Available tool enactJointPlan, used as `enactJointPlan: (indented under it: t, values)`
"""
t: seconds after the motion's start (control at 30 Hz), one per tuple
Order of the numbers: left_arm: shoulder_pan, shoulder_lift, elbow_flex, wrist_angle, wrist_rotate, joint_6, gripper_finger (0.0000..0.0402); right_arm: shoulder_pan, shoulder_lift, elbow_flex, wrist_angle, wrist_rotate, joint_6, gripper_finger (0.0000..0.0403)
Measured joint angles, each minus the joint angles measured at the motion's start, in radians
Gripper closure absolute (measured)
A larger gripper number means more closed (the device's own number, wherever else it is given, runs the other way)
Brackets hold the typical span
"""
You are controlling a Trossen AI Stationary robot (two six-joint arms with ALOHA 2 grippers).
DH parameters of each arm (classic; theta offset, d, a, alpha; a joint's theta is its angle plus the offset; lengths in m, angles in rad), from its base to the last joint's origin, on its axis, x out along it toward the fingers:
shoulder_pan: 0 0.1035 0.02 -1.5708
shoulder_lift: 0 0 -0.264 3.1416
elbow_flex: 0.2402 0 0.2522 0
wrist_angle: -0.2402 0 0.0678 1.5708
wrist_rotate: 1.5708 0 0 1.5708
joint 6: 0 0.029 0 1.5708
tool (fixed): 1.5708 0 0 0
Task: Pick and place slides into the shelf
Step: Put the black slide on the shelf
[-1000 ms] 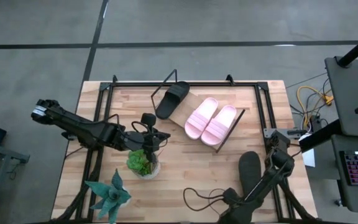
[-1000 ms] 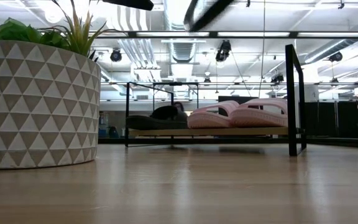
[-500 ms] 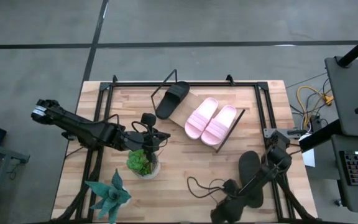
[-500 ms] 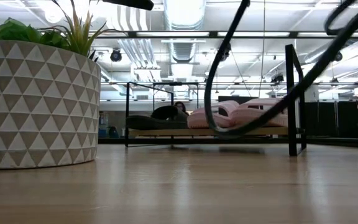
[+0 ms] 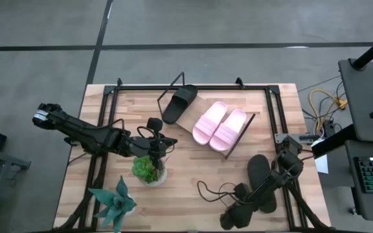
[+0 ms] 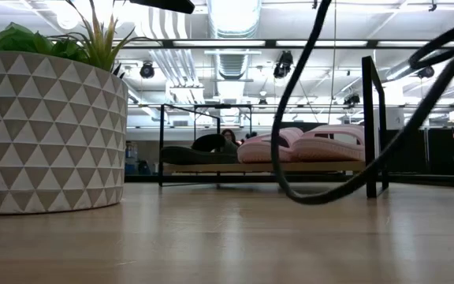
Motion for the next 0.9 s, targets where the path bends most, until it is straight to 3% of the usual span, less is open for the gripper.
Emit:
enactJointPlan:
  t: [0.33, 0.6, 0.9]
  values:
    - [-0.001, 0.000, -0.002, -0.002, 0.008, -0.003, 0.0402, -0.028, 0.003, -0.005, 0.004, 0.002, 0.008, 0.0253]
    - [-0.001, 0.000, -0.003, -0.003, 0.008, -0.002, 0.0402, -0.009, 0.004, 0.012, 0.009, 0.068, -0.032, 0.0252]
    - [0.000, 0.000, -0.014, -0.006, 0.008, -0.002, 0.0402, -0.011, 0.004, 0.009, 0.015, 0.033, -0.038, 0.0191]
